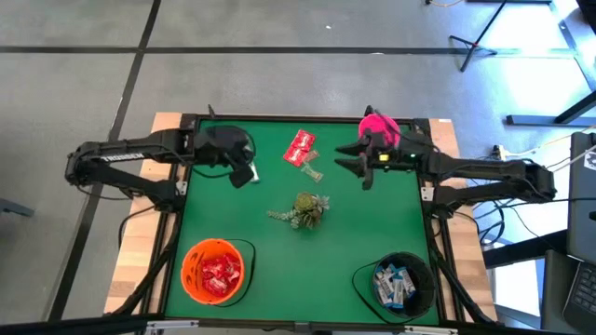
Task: Sort candy
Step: Put the white chocolate into the black bucket
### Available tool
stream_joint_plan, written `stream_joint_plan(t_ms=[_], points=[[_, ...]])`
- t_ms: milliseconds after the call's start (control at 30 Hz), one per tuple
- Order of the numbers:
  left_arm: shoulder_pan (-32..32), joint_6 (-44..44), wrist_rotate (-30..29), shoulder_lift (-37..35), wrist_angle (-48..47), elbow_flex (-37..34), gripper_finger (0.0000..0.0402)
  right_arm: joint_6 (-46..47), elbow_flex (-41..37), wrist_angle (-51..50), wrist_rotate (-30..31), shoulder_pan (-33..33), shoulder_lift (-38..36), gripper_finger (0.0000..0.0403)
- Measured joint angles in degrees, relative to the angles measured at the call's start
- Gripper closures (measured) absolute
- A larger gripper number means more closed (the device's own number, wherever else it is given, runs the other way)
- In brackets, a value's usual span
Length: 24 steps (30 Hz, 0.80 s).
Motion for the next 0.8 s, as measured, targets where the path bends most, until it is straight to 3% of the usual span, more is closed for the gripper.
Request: stream_joint_plan(t_ms=[300, 567, 800], points=[[-0.14, -3.81, -0.02, 8.39, -6.96, 0.02, 0.0391, -1.08, 5.00, -0.61, -2.51, 1.31, 6.20, 0.0219], [2.75, -9.83, 0.09, 23.23, -7.06, 0.02, 0.0289, -2.52, 5.41, -1.59, -2.52, 1.31, 6.05, 0.0219], [2.24, -6.56, 0.88, 32.67, -6.49, 0.02, 0.0214, -3.42, 5.41, -6.70, -2.52, 1.29, 6.04, 0.0219]])
